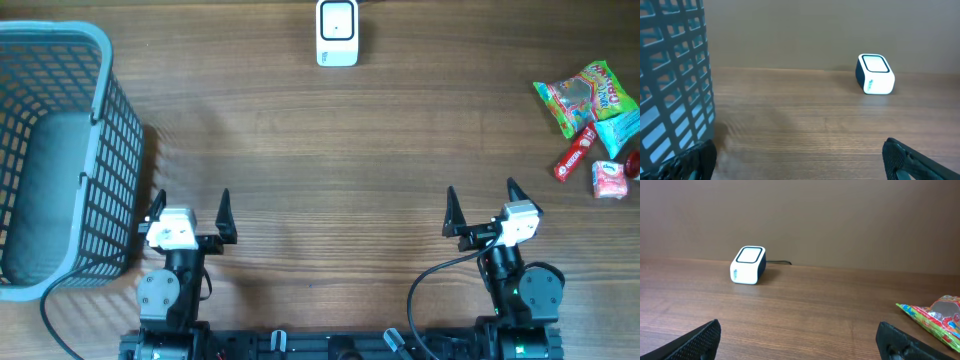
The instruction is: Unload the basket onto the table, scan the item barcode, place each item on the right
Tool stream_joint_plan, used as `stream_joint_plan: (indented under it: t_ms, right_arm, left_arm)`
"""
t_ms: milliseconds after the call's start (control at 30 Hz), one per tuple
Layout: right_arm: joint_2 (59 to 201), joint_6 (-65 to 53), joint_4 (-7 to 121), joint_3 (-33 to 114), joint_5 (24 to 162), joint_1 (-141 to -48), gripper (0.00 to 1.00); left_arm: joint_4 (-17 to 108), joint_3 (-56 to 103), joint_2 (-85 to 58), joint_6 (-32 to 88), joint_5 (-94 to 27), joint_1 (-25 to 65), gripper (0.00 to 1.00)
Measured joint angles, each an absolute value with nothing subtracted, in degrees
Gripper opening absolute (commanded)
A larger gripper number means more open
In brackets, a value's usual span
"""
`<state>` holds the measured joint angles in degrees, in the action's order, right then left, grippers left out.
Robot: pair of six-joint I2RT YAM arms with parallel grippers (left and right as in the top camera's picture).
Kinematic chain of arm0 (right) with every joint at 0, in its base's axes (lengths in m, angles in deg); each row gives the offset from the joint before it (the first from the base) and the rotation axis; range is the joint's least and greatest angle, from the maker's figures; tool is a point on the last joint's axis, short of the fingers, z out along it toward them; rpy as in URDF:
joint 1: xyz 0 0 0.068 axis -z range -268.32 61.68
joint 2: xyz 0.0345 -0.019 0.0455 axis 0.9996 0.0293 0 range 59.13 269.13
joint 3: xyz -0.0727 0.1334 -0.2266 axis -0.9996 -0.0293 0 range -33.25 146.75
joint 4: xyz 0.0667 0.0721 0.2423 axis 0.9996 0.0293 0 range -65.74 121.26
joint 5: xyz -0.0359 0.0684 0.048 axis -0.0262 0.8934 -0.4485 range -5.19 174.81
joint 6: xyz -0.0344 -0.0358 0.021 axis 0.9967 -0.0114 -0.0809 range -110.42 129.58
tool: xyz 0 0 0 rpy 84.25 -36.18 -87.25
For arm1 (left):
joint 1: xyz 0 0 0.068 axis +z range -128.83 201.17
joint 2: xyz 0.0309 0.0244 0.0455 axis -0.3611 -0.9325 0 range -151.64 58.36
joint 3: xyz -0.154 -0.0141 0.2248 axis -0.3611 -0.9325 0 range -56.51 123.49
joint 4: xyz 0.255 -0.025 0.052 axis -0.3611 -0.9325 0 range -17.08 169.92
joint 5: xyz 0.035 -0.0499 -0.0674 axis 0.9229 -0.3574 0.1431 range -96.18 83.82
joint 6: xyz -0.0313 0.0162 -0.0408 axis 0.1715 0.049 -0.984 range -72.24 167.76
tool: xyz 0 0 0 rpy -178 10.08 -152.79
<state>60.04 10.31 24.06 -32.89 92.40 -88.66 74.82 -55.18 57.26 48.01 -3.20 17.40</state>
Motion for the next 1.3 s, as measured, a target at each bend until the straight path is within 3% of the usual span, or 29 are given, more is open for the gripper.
stream_joint_plan:
  t_ms: [1300]
  right_arm:
    - [60.0, 10.3, 24.1, -32.9, 92.4, -88.7, 1.0]
  left_arm:
    - [74.8, -55.2, 57.3, 44.9, -6.1, 18.9, 1.0]
